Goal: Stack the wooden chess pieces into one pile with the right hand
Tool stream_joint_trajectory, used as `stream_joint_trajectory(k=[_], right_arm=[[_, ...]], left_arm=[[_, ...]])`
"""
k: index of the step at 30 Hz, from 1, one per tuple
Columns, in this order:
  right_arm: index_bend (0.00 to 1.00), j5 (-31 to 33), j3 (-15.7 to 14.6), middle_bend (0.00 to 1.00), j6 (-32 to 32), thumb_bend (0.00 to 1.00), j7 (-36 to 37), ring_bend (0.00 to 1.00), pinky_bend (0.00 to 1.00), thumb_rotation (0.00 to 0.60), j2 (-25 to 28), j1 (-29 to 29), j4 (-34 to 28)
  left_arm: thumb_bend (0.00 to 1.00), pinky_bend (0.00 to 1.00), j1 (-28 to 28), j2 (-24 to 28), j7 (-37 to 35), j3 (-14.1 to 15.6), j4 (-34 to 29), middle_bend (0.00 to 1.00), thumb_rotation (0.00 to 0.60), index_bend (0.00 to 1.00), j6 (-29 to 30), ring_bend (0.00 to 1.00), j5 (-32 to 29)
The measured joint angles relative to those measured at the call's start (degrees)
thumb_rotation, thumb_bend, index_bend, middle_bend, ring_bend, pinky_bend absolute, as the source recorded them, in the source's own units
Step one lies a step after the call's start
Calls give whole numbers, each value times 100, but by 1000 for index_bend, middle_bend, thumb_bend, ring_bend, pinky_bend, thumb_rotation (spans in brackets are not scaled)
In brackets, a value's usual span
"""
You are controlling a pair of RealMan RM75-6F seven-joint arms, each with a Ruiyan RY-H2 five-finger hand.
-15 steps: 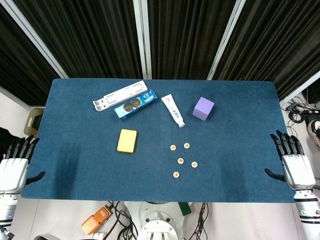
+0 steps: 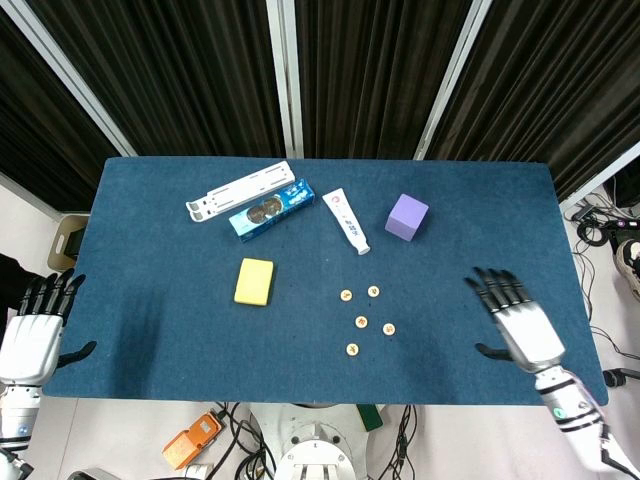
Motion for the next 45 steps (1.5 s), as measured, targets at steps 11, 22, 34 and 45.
stream_joint_trajectory(k=[11,22,34,45], right_arm=[[358,79,67,46,-2049,303,-1299,0,115,600,-1275,1309,73],[441,349,101,46,-2415,432,-1731,0,117,600,-2270,1888,757],[483,579,7,71,-2514,479,-1908,13,118,600,-2533,2106,904],[588,757,-27,110,-2476,535,-1988,54,135,600,-2684,2219,1003]], left_arm=[[0,0,40,-120,-132,-33,231,7,600,76,26,0,-81],[0,0,72,-196,-302,-43,457,7,600,75,7,0,-144],[0,0,125,-255,-440,-30,628,7,600,76,23,0,-163],[0,0,171,-297,-541,-31,751,7,600,76,48,0,-181]])
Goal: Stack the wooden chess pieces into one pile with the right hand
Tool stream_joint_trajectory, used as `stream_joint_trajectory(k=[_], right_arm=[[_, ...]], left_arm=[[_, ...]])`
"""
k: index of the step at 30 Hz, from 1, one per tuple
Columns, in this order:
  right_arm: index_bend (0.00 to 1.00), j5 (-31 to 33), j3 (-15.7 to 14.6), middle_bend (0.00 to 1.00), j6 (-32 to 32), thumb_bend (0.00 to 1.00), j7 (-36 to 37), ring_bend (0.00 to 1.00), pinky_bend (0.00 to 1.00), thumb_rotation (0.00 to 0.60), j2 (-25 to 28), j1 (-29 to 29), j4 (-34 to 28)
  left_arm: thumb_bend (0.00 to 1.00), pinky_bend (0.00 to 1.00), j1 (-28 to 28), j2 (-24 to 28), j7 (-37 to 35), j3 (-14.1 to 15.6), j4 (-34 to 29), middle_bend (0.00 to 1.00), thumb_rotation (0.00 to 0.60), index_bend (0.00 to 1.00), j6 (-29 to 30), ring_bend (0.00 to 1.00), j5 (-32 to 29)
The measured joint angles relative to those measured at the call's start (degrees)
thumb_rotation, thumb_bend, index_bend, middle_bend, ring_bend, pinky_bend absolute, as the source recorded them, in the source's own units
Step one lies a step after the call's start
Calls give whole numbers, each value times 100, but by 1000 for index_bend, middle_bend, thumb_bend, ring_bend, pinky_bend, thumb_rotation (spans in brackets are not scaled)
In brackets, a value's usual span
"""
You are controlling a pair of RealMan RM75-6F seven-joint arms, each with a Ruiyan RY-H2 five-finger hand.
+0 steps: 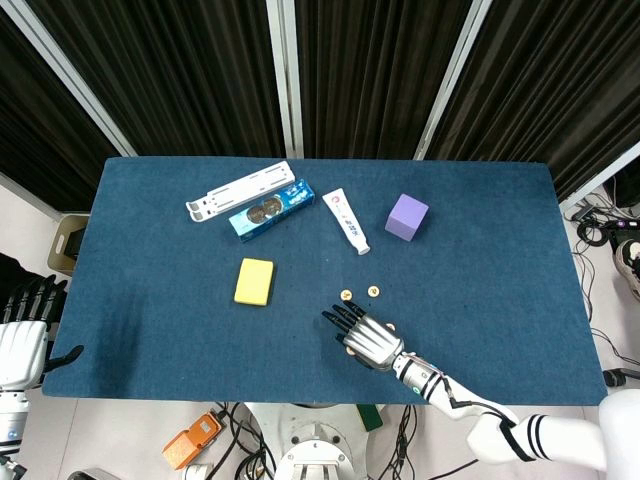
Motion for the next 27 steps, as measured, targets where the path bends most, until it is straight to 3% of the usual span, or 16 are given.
stream_joint_trajectory(k=[8,17,27], right_arm=[[595,265,315,114,224,541,89,64,138,600,147,55,-83],[562,1122,847,114,25,541,9,65,138,600,160,384,217],[548,1732,988,114,-300,541,-138,65,138,600,-323,857,888]], left_arm=[[0,0,6,-14,-41,-3,46,7,600,75,2,0,19],[0,0,20,-23,-18,8,28,7,600,76,-27,0,-2],[0,0,15,-1,18,-3,11,7,600,76,-73,0,-39]])
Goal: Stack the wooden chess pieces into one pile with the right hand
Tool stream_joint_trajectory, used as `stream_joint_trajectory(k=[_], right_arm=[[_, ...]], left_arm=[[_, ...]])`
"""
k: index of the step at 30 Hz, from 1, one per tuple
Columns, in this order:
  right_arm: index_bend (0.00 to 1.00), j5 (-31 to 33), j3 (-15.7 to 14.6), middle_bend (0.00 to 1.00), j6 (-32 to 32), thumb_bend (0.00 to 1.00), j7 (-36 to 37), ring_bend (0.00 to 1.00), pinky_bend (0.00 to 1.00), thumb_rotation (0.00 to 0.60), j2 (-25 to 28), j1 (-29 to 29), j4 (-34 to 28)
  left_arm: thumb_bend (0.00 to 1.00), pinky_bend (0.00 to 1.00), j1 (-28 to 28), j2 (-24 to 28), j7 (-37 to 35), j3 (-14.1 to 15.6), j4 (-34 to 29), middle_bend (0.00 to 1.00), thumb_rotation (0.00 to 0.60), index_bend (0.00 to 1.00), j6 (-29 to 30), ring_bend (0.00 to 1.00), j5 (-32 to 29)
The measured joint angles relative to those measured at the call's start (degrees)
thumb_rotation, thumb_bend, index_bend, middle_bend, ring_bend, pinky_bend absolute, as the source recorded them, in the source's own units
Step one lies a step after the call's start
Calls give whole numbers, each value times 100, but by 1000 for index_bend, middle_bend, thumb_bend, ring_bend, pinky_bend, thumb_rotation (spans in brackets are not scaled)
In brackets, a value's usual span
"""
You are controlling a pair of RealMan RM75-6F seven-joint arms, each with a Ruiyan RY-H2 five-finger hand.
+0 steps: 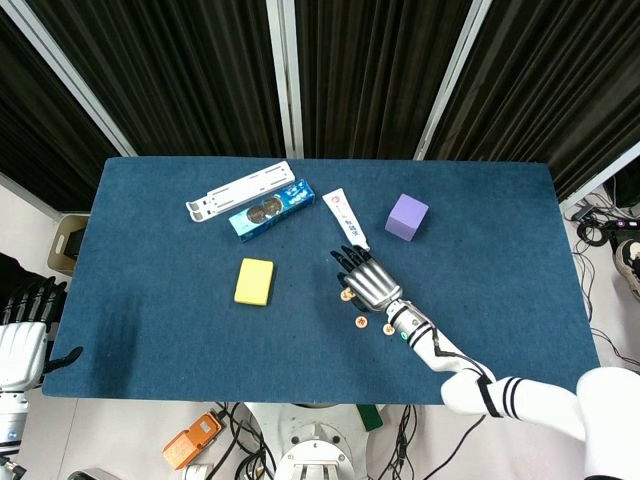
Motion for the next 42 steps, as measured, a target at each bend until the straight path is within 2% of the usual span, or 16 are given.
stream_joint_trajectory(k=[13,42], right_arm=[[514,357,-145,114,-37,541,-126,65,138,600,-162,212,178],[431,388,-344,114,296,526,25,66,138,600,14,270,-49]], left_arm=[[0,0,21,-40,-38,17,57,7,600,75,-54,0,-44],[0,0,11,-34,-35,4,59,7,600,76,-107,0,-64]])
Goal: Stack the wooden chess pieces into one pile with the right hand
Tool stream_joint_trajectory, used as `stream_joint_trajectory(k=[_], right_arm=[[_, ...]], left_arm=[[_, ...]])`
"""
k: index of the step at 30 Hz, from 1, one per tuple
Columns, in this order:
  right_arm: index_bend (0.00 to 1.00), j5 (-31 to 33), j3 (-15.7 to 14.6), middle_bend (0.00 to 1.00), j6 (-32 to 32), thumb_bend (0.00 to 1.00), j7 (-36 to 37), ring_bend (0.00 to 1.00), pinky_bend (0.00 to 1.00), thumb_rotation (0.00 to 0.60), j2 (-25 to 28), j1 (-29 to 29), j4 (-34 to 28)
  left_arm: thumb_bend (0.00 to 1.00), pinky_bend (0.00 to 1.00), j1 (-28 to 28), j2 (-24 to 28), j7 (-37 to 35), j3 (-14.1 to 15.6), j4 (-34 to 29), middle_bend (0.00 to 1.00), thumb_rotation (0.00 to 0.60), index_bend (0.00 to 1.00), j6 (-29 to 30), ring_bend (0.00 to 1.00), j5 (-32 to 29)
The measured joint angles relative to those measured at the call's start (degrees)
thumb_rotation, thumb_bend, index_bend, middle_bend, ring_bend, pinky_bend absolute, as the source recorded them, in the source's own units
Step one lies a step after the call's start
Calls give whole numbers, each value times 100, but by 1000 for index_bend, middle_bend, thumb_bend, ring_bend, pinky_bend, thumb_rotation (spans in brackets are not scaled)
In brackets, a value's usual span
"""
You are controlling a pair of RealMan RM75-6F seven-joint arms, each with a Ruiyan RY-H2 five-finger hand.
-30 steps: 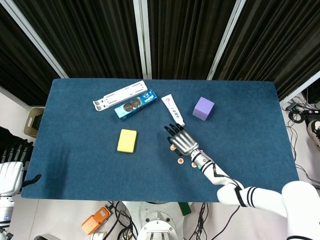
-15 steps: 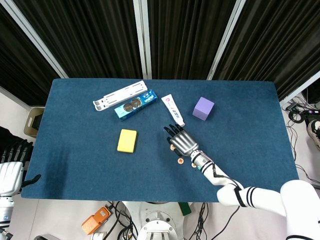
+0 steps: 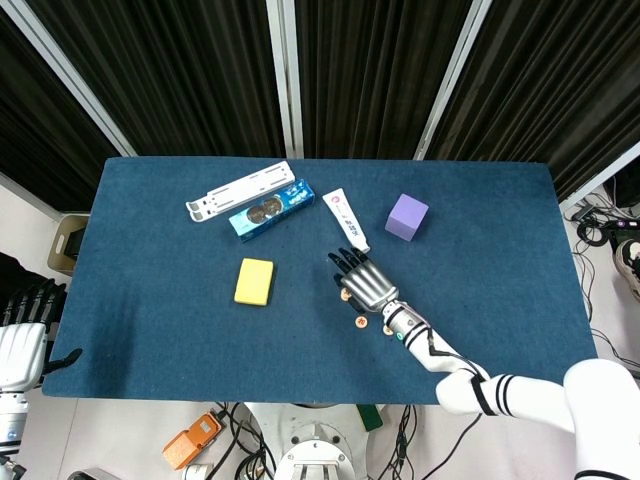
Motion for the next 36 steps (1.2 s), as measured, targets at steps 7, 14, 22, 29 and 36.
stream_joint_trajectory(k=[7,14,22,29,36], right_arm=[[428,200,-68,114,223,366,-108,66,138,600,275,-198,-167],[451,446,-179,114,168,369,-133,66,138,600,319,-299,-19],[487,458,-201,114,28,370,18,66,138,600,168,-259,214],[505,470,-204,114,-21,415,33,66,138,600,134,-224,265],[535,522,-194,115,-91,489,32,71,138,600,99,-178,320]], left_arm=[[0,0,-28,-11,6,-1,-8,7,600,76,-28,0,22],[0,0,-56,-25,40,-4,-23,7,600,76,-48,0,39],[0,0,-34,-3,54,-10,-32,7,600,75,-13,0,17],[0,0,-33,-15,44,2,-21,7,600,76,-31,0,13],[0,0,-35,-20,33,2,-3,7,600,76,-48,0,0]])
